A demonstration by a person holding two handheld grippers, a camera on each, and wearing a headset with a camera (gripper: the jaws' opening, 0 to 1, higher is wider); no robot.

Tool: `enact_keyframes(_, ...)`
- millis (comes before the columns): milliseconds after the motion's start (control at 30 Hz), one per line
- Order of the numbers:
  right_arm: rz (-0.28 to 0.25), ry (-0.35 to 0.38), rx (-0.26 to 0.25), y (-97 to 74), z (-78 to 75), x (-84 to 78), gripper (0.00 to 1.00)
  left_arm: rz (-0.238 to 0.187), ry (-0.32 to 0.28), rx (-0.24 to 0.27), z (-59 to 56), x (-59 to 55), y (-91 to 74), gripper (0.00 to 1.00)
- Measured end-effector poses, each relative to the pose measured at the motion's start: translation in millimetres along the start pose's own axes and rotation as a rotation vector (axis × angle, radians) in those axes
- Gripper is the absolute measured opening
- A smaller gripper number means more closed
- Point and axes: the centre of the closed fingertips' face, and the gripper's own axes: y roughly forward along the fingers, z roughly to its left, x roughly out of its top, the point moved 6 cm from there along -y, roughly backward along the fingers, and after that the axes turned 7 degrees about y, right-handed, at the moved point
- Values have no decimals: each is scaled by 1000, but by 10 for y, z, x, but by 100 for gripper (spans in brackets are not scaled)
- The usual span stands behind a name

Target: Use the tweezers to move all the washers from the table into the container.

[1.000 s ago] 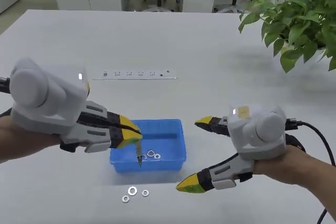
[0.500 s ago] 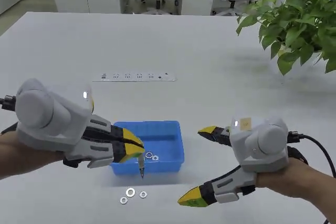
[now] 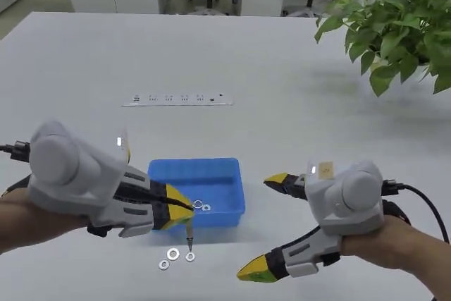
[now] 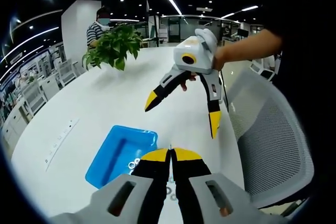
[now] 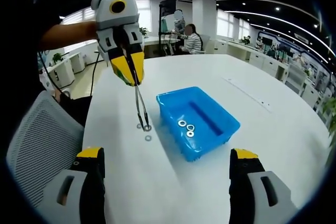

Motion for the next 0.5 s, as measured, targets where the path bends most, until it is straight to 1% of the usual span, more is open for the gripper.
enact_keyframes(367,13,11,3,-5,41,-64,100,15,-13,-21,-53,-82,81,6)
enact_keyframes(500,14,14,1,-7,42,-73,100,20,-13,-22,-55,-106,97,6)
